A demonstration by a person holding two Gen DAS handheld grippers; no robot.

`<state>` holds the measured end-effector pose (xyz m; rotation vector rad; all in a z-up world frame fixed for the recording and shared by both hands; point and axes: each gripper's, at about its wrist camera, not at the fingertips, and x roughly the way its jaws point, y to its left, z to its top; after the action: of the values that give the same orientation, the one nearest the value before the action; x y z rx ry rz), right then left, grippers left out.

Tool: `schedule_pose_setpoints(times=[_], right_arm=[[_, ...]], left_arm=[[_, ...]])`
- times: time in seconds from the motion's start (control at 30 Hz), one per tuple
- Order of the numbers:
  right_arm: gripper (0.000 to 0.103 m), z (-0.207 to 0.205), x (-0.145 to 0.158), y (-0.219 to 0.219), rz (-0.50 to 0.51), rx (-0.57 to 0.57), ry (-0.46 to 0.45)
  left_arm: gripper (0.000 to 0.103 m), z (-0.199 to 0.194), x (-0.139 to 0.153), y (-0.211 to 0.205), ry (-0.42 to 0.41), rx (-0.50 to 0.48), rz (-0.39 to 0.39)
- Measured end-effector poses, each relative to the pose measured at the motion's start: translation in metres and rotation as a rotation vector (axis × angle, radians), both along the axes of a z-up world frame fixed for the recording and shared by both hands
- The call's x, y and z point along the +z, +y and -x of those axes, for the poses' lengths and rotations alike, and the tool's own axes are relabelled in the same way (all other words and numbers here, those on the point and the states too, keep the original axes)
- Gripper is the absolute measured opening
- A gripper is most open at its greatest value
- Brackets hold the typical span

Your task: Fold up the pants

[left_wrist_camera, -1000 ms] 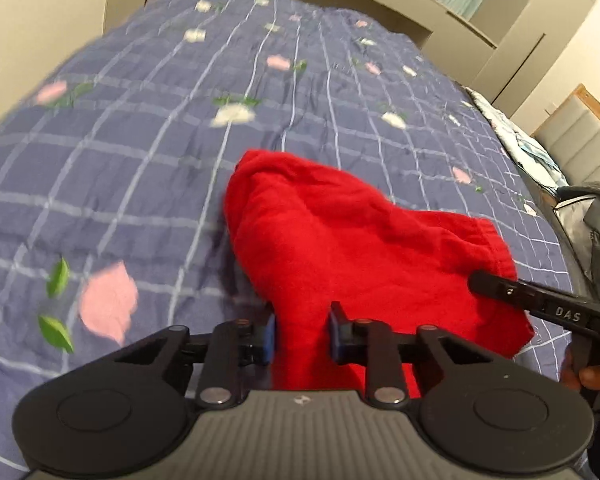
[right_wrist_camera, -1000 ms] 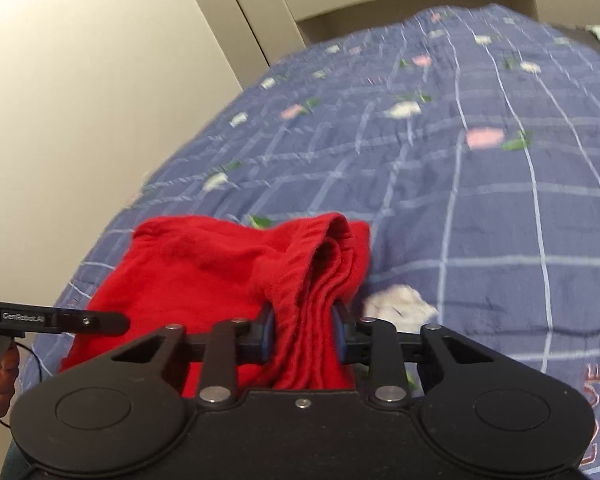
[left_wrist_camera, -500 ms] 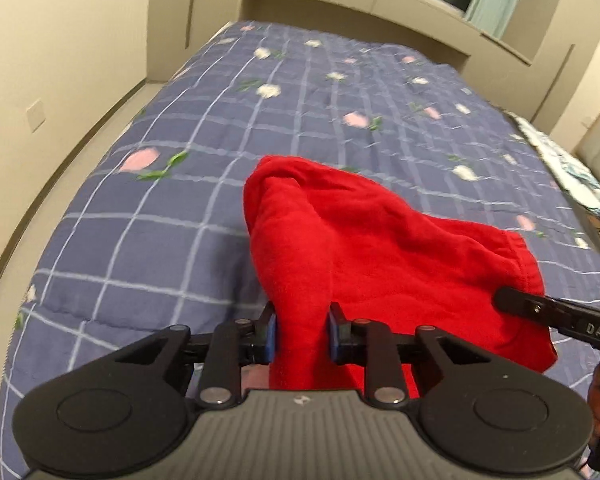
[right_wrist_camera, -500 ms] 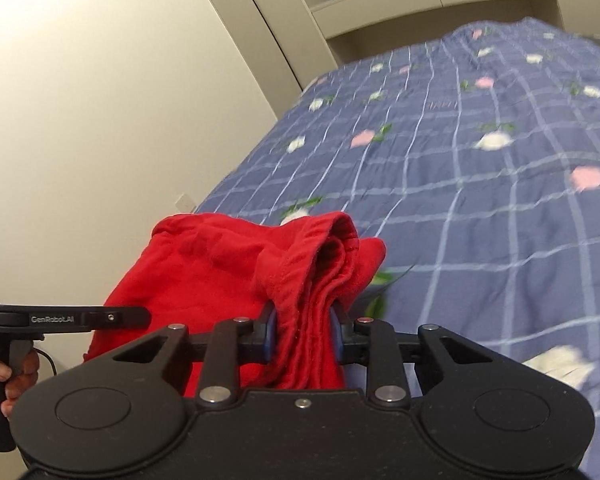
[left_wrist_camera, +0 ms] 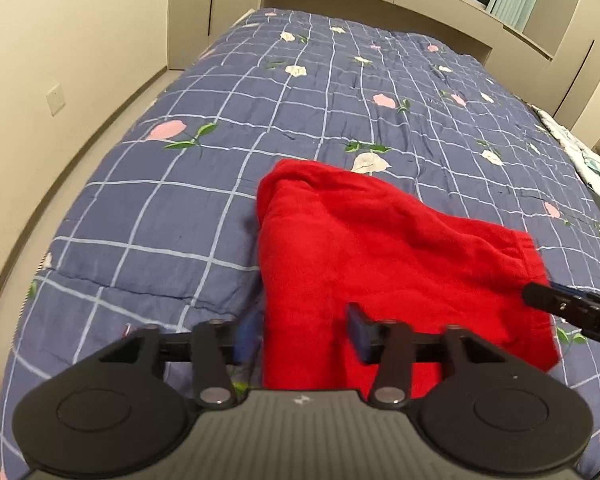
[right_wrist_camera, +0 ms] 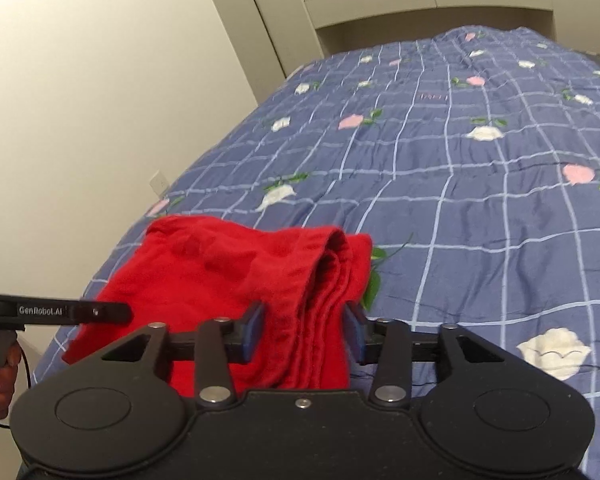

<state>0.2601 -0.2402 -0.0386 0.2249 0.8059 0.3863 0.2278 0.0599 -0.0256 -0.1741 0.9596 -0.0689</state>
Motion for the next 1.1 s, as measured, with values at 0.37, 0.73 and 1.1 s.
schedule_pose_setpoints(times=[0.37, 0.73, 1.1], right_arm=[[0.096, 0.081, 0.046, -0.001, 0.044, -0.010, -0.179], [0.102, 0.174, 0.055, 0.003, 0.070, -0.009, -0.201], [0.102, 0.212, 0.048, 0.010, 0.096, 0.012, -0.178]], left_arm=[[0.102, 0.092, 0.048, -0.013, -0.205, 0.024, -0.063], [0.103, 0.184, 0.056, -0.022, -0.286, 0.042, -0.123], [0.103, 0.214, 0.047, -0.024, -0.277, 0.053, -0.136]])
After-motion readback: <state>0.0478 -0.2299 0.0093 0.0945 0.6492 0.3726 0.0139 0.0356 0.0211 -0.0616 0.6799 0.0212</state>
